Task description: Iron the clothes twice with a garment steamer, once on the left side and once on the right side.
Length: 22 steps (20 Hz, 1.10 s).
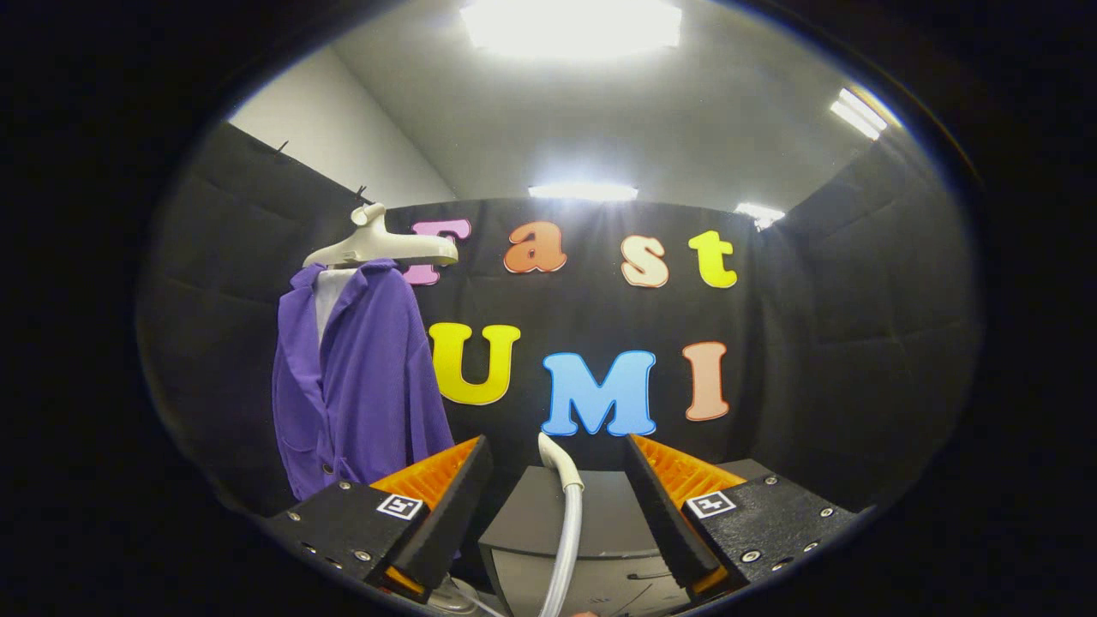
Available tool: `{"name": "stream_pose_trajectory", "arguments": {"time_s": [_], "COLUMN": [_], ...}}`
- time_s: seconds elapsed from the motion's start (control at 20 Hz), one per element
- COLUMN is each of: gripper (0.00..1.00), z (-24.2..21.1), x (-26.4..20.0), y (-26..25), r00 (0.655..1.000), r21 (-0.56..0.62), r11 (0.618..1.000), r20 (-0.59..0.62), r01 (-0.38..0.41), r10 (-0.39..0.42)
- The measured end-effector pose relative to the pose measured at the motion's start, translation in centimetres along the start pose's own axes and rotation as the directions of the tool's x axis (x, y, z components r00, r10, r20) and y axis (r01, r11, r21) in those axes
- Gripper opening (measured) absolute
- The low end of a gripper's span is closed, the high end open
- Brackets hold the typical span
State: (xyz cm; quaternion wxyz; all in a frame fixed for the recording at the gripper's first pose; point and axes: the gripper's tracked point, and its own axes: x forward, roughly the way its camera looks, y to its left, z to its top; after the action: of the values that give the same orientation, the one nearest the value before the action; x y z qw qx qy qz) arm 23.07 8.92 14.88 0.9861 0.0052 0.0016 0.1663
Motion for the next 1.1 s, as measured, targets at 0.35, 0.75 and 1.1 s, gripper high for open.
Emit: {"name": "stream_pose_trajectory", "arguments": {"time_s": [0.35, 0.75, 1.1], "gripper": [0.95, 0.95, 0.96], "z": [-2.3, -10.9, -16.9], "x": [11.5, 20.6, 24.5], "y": [-2.8, -2.6, -2.3], "r00": [0.985, 0.887, 0.79], "r21": [0.133, 0.301, 0.32], "r11": [0.987, 0.949, 0.946], "r20": [-0.132, -0.407, -0.564], "r01": [-0.093, -0.097, -0.058], "r10": [0.11, 0.22, 0.239]}}
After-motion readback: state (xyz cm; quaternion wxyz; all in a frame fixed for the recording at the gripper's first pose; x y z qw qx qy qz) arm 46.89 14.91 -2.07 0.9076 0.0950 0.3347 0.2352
